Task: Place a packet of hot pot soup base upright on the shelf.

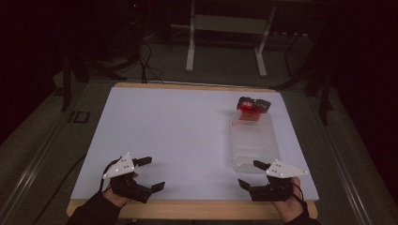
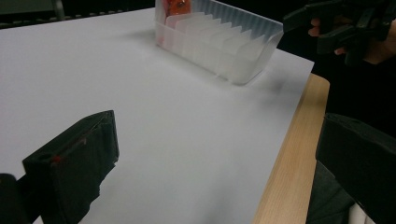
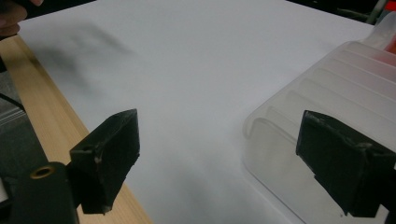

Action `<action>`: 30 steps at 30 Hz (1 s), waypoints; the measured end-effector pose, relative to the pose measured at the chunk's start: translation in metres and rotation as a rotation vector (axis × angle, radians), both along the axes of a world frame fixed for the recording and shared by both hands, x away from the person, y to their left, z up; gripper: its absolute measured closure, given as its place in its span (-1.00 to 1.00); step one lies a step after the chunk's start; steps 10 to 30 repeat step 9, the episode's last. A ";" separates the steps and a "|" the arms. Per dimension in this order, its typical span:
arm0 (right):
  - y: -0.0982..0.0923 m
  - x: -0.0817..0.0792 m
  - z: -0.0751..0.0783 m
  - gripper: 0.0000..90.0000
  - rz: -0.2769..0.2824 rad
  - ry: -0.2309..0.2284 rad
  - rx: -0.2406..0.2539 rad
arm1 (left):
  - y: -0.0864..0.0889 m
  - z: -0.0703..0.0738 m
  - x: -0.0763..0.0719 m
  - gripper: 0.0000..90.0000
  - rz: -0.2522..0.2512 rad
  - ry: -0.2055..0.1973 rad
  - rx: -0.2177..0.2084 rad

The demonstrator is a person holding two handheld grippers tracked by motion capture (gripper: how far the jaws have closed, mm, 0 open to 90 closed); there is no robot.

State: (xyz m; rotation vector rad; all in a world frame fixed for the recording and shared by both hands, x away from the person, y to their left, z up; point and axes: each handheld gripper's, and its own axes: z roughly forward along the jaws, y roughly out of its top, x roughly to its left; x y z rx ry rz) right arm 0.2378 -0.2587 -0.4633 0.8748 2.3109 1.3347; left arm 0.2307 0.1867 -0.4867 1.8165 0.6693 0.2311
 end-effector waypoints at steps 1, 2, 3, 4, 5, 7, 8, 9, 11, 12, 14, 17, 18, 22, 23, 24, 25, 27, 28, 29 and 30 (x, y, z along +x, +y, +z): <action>0.000 0.000 0.000 -0.70 0.000 -0.002 0.000 | 0.000 0.000 0.000 -1.00 -0.002 -0.001 0.000; 0.000 0.000 0.000 -0.70 0.002 -0.002 0.000 | -0.001 0.000 0.000 -1.00 -0.004 -0.003 0.002; 0.000 0.000 0.000 -0.70 0.001 0.000 -0.001 | -0.001 0.000 0.000 -1.00 -0.004 -0.003 0.004; 0.000 0.001 -0.001 -0.70 0.001 -0.001 -0.002 | -0.001 0.000 0.000 -1.00 -0.003 -0.002 0.004; 0.000 0.001 -0.001 -0.70 0.002 -0.002 -0.001 | -0.001 -0.001 0.000 -1.00 -0.002 -0.001 0.004; -0.001 0.001 -0.001 -0.70 0.001 0.002 0.003 | -0.001 -0.001 0.000 -1.00 -0.002 0.000 0.003; -0.001 0.001 -0.001 -0.70 0.001 0.001 0.004 | -0.001 0.000 0.000 -1.00 -0.002 -0.001 0.002; -0.001 0.001 -0.001 -0.70 0.001 -0.001 0.004 | -0.001 0.000 0.000 -1.00 -0.003 -0.003 0.002; -0.001 0.001 -0.001 -0.70 0.001 -0.001 0.004 | -0.001 0.000 0.000 -1.00 -0.003 -0.003 0.002; -0.001 0.001 -0.001 -0.70 0.001 -0.001 0.004 | -0.001 0.000 0.000 -1.00 -0.003 -0.003 0.002; -0.001 0.001 -0.001 -0.70 0.001 -0.001 0.004 | -0.001 0.000 0.000 -1.00 -0.003 -0.003 0.002; -0.001 0.001 -0.001 -0.70 0.001 -0.001 0.004 | -0.001 0.000 0.000 -1.00 -0.003 -0.003 0.002; -0.001 0.001 -0.001 -0.70 0.001 -0.001 0.004 | -0.001 0.000 0.000 -1.00 -0.003 -0.003 0.002; -0.001 0.001 -0.001 -0.70 0.001 -0.001 0.004 | -0.001 0.000 0.000 -1.00 -0.003 -0.003 0.002; -0.001 0.001 -0.001 -0.70 0.001 -0.001 0.004 | -0.001 0.000 0.000 -1.00 -0.003 -0.003 0.002; -0.001 0.001 -0.001 -0.70 0.001 -0.001 0.004 | -0.001 0.000 0.000 -1.00 -0.003 -0.003 0.002; -0.001 0.001 -0.001 -0.70 0.001 -0.001 0.004 | -0.001 0.000 0.000 -1.00 -0.003 -0.003 0.002; -0.001 0.001 -0.001 -0.70 0.001 -0.001 0.004 | -0.001 0.000 0.000 -1.00 -0.003 -0.003 0.002; -0.001 0.001 -0.001 -0.70 0.001 -0.001 0.004 | -0.001 0.000 0.000 -1.00 -0.003 -0.003 0.002; -0.001 0.001 -0.001 -0.70 0.001 -0.001 0.004 | -0.001 0.000 0.000 -1.00 -0.003 -0.003 0.002; -0.001 0.001 -0.001 -0.70 0.001 -0.001 0.004 | -0.001 0.000 0.000 -1.00 -0.003 -0.003 0.002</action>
